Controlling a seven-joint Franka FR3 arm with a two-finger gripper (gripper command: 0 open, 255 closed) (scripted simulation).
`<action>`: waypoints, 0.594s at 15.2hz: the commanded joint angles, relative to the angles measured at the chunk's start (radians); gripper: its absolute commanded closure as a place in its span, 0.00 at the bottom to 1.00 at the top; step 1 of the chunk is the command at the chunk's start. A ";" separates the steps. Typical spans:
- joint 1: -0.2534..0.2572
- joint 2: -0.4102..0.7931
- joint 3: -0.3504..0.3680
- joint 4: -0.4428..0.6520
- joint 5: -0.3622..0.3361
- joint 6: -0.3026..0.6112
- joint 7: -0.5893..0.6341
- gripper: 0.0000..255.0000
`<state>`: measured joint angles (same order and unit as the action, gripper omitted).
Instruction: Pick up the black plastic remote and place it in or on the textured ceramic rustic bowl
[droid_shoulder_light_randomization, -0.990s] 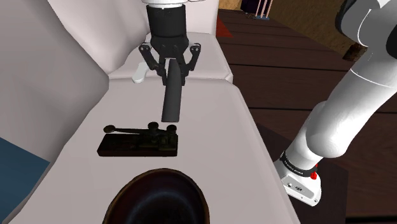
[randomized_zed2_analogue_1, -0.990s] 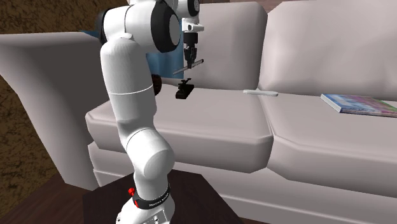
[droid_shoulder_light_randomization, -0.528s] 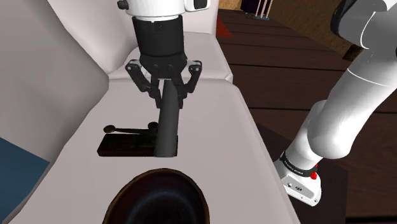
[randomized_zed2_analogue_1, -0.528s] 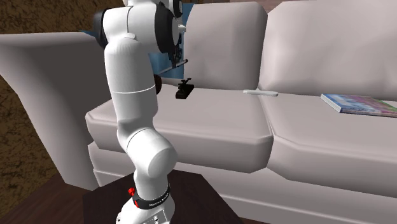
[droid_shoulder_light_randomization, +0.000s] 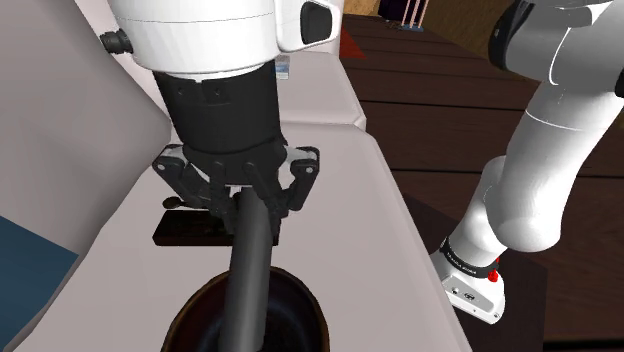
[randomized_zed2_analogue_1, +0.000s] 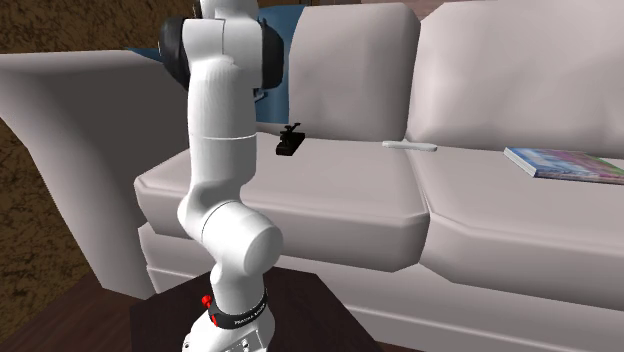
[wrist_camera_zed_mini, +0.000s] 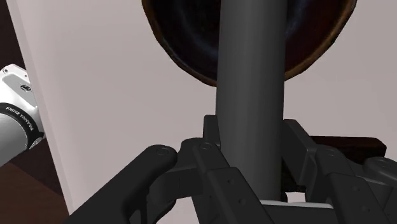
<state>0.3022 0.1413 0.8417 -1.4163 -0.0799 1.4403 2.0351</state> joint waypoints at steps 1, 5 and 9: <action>0.050 0.044 0.021 0.039 -0.031 -0.010 0.068 1.00; 0.150 0.130 0.041 0.107 -0.092 -0.019 0.171 1.00; 0.124 0.104 0.041 0.022 -0.073 0.046 0.160 1.00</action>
<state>0.4307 0.2504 0.8825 -1.3763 -0.1566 1.4722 2.1960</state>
